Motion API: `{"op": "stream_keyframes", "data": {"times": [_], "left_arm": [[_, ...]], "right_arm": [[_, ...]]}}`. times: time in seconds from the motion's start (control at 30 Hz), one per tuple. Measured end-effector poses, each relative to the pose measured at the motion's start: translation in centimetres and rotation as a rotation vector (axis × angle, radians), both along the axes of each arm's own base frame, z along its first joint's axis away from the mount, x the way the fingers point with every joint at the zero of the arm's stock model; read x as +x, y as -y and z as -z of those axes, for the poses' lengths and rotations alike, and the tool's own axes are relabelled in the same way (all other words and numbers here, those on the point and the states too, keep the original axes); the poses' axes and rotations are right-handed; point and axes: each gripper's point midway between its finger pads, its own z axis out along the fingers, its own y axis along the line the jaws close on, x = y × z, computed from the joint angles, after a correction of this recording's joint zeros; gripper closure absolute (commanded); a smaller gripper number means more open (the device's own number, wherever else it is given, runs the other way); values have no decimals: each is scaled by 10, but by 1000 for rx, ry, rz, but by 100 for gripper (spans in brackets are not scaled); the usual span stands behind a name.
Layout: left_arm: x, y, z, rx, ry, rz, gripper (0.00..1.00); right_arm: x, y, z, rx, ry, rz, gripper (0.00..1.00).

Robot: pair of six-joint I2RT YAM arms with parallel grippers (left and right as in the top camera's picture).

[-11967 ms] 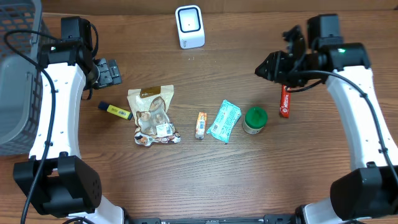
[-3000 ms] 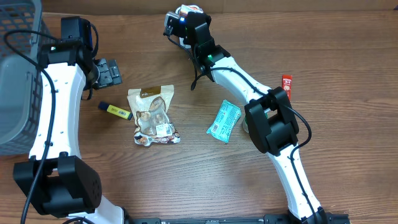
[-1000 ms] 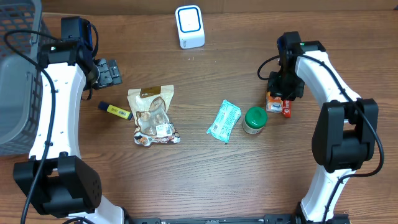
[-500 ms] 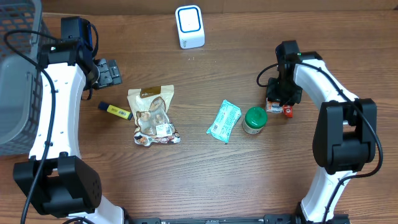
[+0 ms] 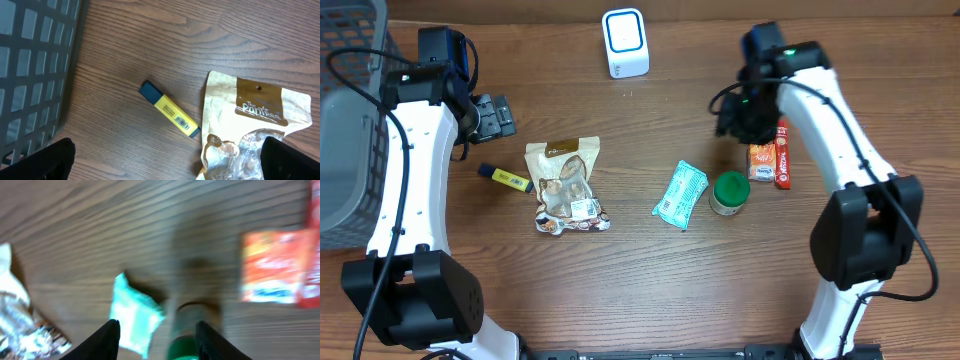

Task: Scan the item barcode
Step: 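Release the juice box and move the right gripper left to the teal pack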

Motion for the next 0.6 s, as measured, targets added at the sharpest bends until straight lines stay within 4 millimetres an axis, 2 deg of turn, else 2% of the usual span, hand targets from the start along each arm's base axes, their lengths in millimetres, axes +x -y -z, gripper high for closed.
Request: {"op": "stream_keyframes", "data": {"times": [0.1, 0.13, 0.17, 0.2, 0.33, 0.4, 0.43, 0.5, 0.53, 0.6], "left_arm": [[0, 0, 0, 0, 0, 0, 0], [0, 0, 0, 0, 0, 0, 0], [0, 0, 0, 0, 0, 0, 0], [0, 0, 0, 0, 0, 0, 0], [0, 0, 0, 0, 0, 0, 0], [0, 0, 0, 0, 0, 0, 0], [0, 0, 0, 0, 0, 0, 0], [0, 0, 0, 0, 0, 0, 0], [0, 0, 0, 0, 0, 0, 0], [0, 0, 0, 0, 0, 0, 0]], "right_arm": [[-11, -39, 1, 14, -3, -45, 51], [-15, -53, 2, 21, 0, -66, 46], [-18, -64, 2, 25, 6, -85, 18], [-19, -80, 2, 39, 30, -110, 0], [-22, -132, -3, 93, 107, -184, 0], [-28, -149, -5, 108, 120, -209, 21], [-31, -158, -5, 116, 124, -216, 24], [-37, -163, -4, 106, 115, -203, 25], [-39, -160, -2, 79, 106, -170, 29], [-42, -149, 2, 16, 91, -94, 29]]}}
